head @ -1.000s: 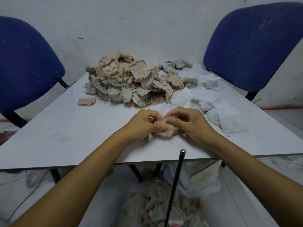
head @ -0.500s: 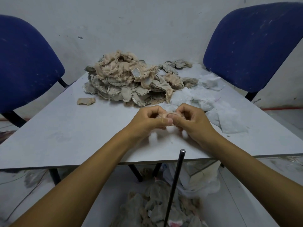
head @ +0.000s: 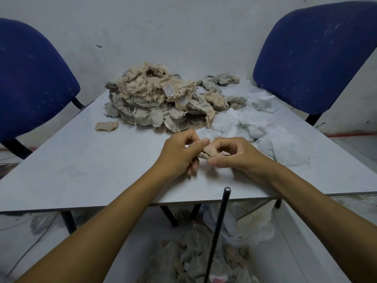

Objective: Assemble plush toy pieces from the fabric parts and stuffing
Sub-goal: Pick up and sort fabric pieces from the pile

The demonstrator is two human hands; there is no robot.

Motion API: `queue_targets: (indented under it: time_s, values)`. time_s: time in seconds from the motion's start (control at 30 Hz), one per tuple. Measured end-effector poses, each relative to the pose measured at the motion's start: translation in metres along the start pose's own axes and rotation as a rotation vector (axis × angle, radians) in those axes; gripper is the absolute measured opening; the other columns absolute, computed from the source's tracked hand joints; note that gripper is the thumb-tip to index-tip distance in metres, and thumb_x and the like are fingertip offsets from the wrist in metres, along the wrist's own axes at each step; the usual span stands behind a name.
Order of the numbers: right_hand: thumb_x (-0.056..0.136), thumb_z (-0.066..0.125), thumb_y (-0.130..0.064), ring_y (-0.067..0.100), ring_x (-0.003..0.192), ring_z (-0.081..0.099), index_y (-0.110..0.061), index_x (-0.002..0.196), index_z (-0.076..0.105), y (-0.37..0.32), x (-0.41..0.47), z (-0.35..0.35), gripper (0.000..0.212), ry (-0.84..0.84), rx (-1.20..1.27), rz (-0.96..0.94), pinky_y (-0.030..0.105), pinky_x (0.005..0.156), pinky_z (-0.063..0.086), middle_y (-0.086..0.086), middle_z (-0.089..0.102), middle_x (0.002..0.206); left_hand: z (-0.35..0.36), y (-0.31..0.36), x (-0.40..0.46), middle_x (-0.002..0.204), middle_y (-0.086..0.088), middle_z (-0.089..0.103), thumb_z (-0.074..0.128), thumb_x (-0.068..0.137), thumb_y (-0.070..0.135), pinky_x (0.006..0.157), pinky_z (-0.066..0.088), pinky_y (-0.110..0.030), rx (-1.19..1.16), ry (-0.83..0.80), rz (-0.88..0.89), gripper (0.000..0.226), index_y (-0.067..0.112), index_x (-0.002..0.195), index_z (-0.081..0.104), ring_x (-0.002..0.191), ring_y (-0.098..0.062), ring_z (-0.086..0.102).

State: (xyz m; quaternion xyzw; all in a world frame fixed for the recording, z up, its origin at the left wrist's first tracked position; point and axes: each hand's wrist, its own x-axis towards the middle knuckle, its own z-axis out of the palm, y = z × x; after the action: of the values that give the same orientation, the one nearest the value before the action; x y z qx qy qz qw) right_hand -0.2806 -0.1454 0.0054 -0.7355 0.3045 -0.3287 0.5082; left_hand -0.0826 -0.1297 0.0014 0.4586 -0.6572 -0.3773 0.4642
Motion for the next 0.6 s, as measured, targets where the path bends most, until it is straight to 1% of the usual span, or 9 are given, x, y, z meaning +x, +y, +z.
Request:
queue_targets:
  time_s: [0.1,0.2,0.27,0.33,0.4,0.47,0.5,0.57,0.6]
  values:
    - [0.086,0.077,-0.019,0.016,0.079,0.059,-0.012,0.085,0.067,0.000,0.000,0.002,0.012,0.076,0.066,0.004,0.022,0.070,0.050,0.007,0.062,0.083,0.007,-0.002,0.001,0.045,-0.008,0.057,0.061,0.096,0.037,0.036,0.036,-0.023,0.031,0.064,0.001,0.032,0.017,0.073,0.053,0.033,-0.024,0.048]
    - [0.089,0.071,-0.007,0.015,0.064,0.057,-0.005,0.083,0.062,0.000,0.003,0.008,0.010,0.249,0.112,0.024,0.024,0.058,0.049,0.008,0.061,0.070,0.014,0.000,0.000,0.060,-0.011,0.065,0.058,0.098,0.036,0.043,0.038,-0.024,0.010,0.097,0.058,0.032,0.015,0.074,0.051,0.042,-0.018,0.052]
    - [0.086,0.067,0.002,0.014,0.052,0.052,-0.005,0.077,0.058,0.001,0.006,0.012,0.014,0.390,0.049,0.025,0.027,0.048,0.044,0.009,0.058,0.061,0.019,0.001,-0.002,0.064,-0.007,0.062,0.059,0.098,0.033,0.049,0.040,-0.025,0.164,0.117,0.150,0.031,0.013,0.076,0.050,0.052,-0.016,0.055]
    - [0.083,0.063,0.004,0.014,0.046,0.045,-0.002,0.075,0.052,0.004,0.008,0.015,0.015,0.477,-0.026,0.010,0.027,0.044,0.038,0.015,0.052,0.060,0.022,0.001,-0.004,0.069,-0.007,0.059,0.061,0.097,0.032,0.057,0.043,-0.030,0.312,0.120,0.209,0.029,0.012,0.080,0.048,0.064,-0.022,0.058]
    - [0.084,0.061,0.003,0.016,0.048,0.043,0.000,0.078,0.048,0.006,0.007,0.014,0.015,0.479,-0.043,-0.007,0.027,0.044,0.037,0.015,0.049,0.062,0.021,0.002,-0.005,0.076,-0.007,0.064,0.061,0.097,0.030,0.059,0.052,-0.033,0.192,0.067,0.134,0.026,0.012,0.084,0.047,0.070,-0.025,0.065]
    - [0.088,0.062,0.000,0.018,0.053,0.045,-0.004,0.080,0.048,0.008,0.005,0.012,0.017,0.426,-0.056,-0.033,0.029,0.046,0.040,0.012,0.050,0.065,0.019,0.008,-0.003,0.081,-0.011,0.068,0.058,0.099,0.027,0.055,0.057,-0.036,-0.138,-0.024,-0.047,0.022,0.012,0.088,0.046,0.069,-0.027,0.069]
    - [0.088,0.063,-0.001,0.019,0.057,0.047,-0.007,0.082,0.049,0.007,0.004,0.010,0.017,0.374,-0.066,-0.046,0.030,0.049,0.042,0.012,0.051,0.069,0.017,0.010,-0.002,0.078,-0.014,0.069,0.057,0.099,0.024,0.050,0.056,-0.034,-0.255,-0.037,-0.106,0.019,0.011,0.090,0.046,0.064,-0.028,0.069]
    - [0.081,0.068,-0.005,0.020,0.068,0.052,-0.013,0.088,0.054,0.006,0.003,0.008,0.018,0.259,-0.001,-0.053,0.031,0.052,0.047,0.013,0.054,0.084,0.010,0.011,0.000,0.071,-0.018,0.065,0.056,0.099,0.009,0.044,0.053,-0.030,-0.331,-0.025,-0.138,0.010,0.012,0.093,0.048,0.054,-0.024,0.065]
    - [0.074,0.068,-0.005,0.020,0.072,0.054,-0.016,0.091,0.057,0.005,0.003,0.007,0.023,0.238,0.117,-0.037,0.031,0.053,0.049,0.011,0.054,0.091,0.006,0.010,0.001,0.073,-0.019,0.063,0.056,0.096,0.002,0.045,0.051,-0.029,-0.351,-0.045,-0.143,0.012,0.012,0.094,0.051,0.055,-0.022,0.064]
